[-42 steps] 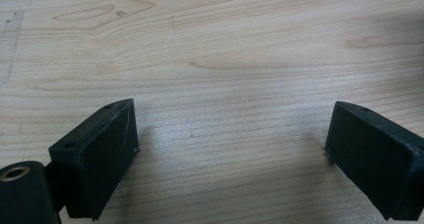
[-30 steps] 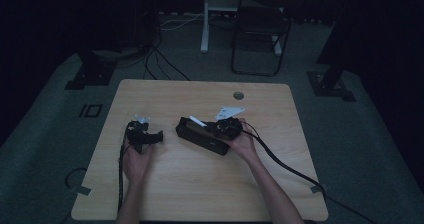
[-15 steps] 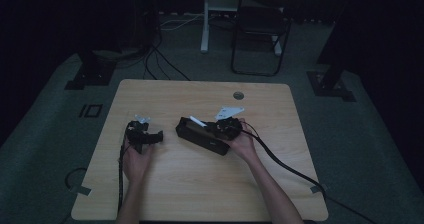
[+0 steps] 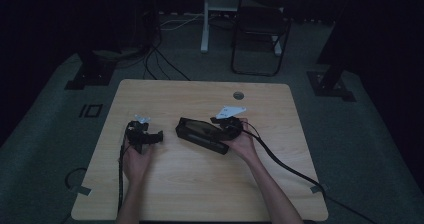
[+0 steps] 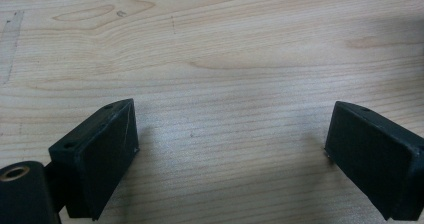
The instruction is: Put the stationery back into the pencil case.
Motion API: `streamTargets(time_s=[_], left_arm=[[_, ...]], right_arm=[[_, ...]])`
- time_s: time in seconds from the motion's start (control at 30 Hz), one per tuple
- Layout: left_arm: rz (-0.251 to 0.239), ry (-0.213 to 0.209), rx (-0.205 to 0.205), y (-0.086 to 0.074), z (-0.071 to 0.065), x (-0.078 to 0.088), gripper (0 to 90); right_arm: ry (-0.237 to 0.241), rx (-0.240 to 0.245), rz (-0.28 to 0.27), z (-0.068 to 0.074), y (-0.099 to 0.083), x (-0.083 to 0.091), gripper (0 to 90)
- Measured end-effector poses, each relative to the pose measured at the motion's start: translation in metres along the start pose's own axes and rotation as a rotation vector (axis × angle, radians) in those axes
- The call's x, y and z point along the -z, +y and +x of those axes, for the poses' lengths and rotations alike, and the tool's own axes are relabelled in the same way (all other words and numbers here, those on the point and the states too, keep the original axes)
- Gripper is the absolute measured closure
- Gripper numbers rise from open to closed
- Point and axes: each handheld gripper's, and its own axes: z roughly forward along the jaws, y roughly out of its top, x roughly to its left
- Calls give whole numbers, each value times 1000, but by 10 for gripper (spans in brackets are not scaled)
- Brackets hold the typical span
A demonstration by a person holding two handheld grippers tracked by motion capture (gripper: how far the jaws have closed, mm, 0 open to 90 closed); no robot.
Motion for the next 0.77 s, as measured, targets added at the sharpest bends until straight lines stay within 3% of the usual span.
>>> streamTargets(time_s=[0.43,0.77], left_arm=[[2,0,-2,0,0,0,71],[2,0,-2,0,0,0,71]], right_arm=[[-22,20,-43,12,4,27,317],[-71,-5,-64,4,-9,63,307]])
